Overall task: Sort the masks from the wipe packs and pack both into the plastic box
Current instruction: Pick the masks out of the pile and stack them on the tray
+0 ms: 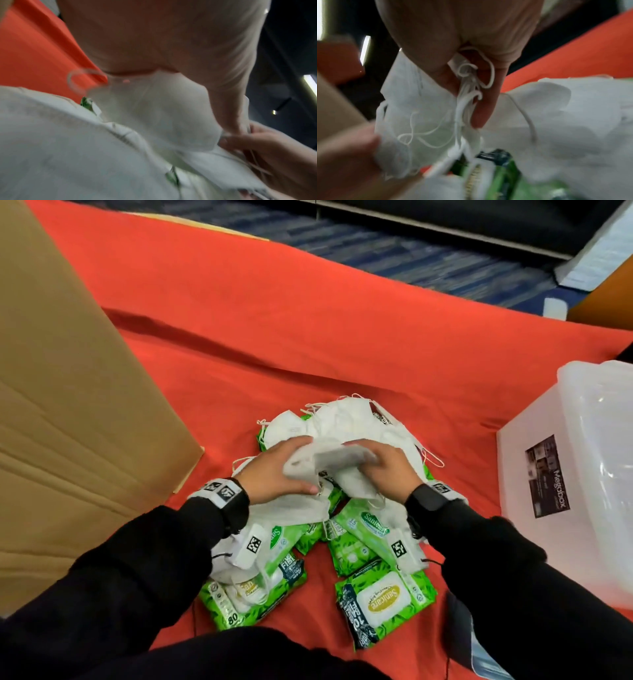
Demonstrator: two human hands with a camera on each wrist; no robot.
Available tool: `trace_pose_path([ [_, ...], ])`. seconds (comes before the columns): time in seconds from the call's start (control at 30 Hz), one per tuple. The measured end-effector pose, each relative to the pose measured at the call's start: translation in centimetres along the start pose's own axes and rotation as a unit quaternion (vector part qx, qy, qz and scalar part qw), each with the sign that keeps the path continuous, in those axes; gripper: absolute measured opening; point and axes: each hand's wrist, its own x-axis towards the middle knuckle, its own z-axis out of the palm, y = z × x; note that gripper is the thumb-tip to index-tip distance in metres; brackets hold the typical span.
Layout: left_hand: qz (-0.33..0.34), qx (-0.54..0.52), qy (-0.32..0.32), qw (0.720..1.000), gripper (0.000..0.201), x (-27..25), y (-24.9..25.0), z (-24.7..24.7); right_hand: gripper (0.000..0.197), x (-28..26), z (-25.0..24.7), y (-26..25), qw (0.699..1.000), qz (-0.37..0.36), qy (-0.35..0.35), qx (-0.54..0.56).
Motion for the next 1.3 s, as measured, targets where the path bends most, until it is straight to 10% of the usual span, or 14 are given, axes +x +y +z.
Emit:
trace_pose_path([
  [0.2, -0.034, -0.067, 0.089, 0.993, 0.028, -0.6, 0.6, -2.2, 0.02, -2.6, -1.0, 0.1, 0.912, 0.214, -0.031, 0.348],
  [0.37, -0.114, -0.022, 0.094, 0.989, 0.047, -0.2, -2.0, -1.3, 0.021, -4.3, 0.5, 3.4, 0.853, 0.341, 0.045, 0.394],
  [0.6, -0.07, 0.189, 0.212, 0.956, 0.069, -2.0, -2.0, 0.6, 0.016, -5.9, -0.2, 5.7, 0.859, 0.329, 0.235, 0.315],
  [0.8, -0.08, 0.353, -0.044, 0.931, 0.088, -1.9, 0.0, 5.2, 0.022, -7.2, -1.6, 3.6, 0.793, 0.346, 0.238, 0.441],
  [0.9, -0.042, 0.378, -0.045, 0.924, 0.048, -1.8, -0.3, 4.1, 0.019, -8.2, -1.9, 3.1, 0.772, 0.348, 0.226, 0.481],
  [1.03, 0.01, 0.157, 0.116, 0.981, 0.039, -3.1, 1.0, 1.7, 0.018, -10.0, -1.2, 2.3, 0.734, 0.348, 0.185, 0.553],
  [1.13, 0.036, -0.037, 0.253, 0.966, 0.013, -4.6, 3.1, 0.9, 0.016, -11.2, 0.0, 1.5, 0.728, 0.343, 0.17, 0.568],
  [1.3, 0.061, -0.214, 0.188, 0.957, 0.044, -7.3, 8.1, 4.7, 0.037, -12.3, 2.0, -0.8, 0.687, 0.327, 0.116, 0.638],
])
